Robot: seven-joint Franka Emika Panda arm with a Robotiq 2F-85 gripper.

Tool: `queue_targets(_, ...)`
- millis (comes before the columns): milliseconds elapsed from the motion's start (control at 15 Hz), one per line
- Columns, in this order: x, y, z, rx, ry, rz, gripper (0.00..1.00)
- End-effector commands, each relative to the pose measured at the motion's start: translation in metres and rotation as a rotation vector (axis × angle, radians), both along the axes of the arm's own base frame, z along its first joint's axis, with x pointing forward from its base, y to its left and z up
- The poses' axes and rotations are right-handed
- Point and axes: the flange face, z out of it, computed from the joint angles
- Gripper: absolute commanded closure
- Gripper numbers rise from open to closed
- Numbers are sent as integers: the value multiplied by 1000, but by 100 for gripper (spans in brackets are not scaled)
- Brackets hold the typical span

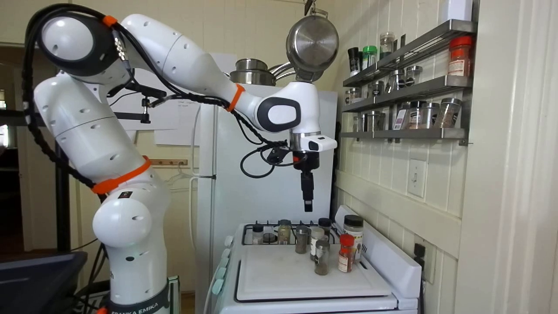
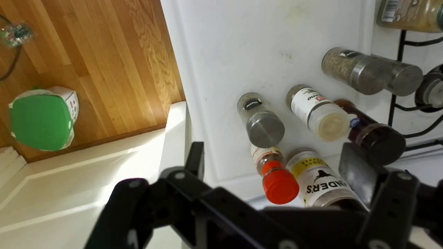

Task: Move the spice bottle forward

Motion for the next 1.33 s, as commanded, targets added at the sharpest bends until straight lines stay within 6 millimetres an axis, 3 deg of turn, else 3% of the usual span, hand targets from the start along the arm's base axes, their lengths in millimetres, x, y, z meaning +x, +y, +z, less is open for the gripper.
queue_targets(0, 20, -11, -23, -13, -22, 56, 0)
queue_targets(400, 43, -12, -64, 13, 17, 99, 0)
queue_targets(600, 50, -13, -80, 12, 41, 108, 12)
queue_targets(733, 57, -16, -86, 8, 41, 108, 25)
queue_targets(800, 61, -17, -89, 8, 39, 107, 21)
queue_targets(1267, 82, -11, -103, 36, 59, 99, 27)
